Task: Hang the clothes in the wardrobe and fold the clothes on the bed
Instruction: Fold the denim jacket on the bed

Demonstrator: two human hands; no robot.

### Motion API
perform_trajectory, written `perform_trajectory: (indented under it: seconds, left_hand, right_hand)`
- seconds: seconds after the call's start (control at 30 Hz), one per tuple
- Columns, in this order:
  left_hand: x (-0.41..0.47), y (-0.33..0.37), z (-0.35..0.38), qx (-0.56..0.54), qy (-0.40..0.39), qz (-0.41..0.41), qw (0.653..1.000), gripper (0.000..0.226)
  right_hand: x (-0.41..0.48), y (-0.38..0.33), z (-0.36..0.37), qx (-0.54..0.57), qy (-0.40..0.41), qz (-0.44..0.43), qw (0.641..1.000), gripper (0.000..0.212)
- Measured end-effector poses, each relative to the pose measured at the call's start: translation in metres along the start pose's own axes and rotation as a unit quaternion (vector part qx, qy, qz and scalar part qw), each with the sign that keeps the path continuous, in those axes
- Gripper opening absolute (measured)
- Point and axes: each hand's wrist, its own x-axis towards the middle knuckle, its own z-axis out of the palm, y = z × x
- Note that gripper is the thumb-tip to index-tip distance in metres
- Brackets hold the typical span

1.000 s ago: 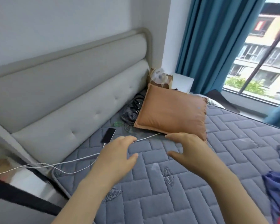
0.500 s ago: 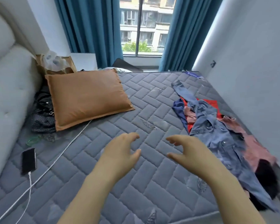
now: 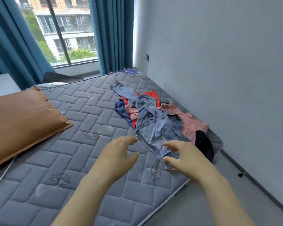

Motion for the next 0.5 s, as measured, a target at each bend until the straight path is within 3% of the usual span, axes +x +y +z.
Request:
perform_trajectory:
  seconds: [0.23, 0.5]
  left_hand:
    - [0.075, 0.090, 0.069, -0.009, -0.050, 0.048, 0.998, 0.041]
    - [0.136, 0.141, 0.126, 0.016, -0.120, 0.119, 0.986, 0.039]
  right_hand:
    - [0.005, 0.117, -0.049, 0.018, 0.026, 0.078, 0.996, 0.046]
    - [-0.005, 0.192, -0.058, 0.067, 0.039, 0.144, 0.987, 0.043]
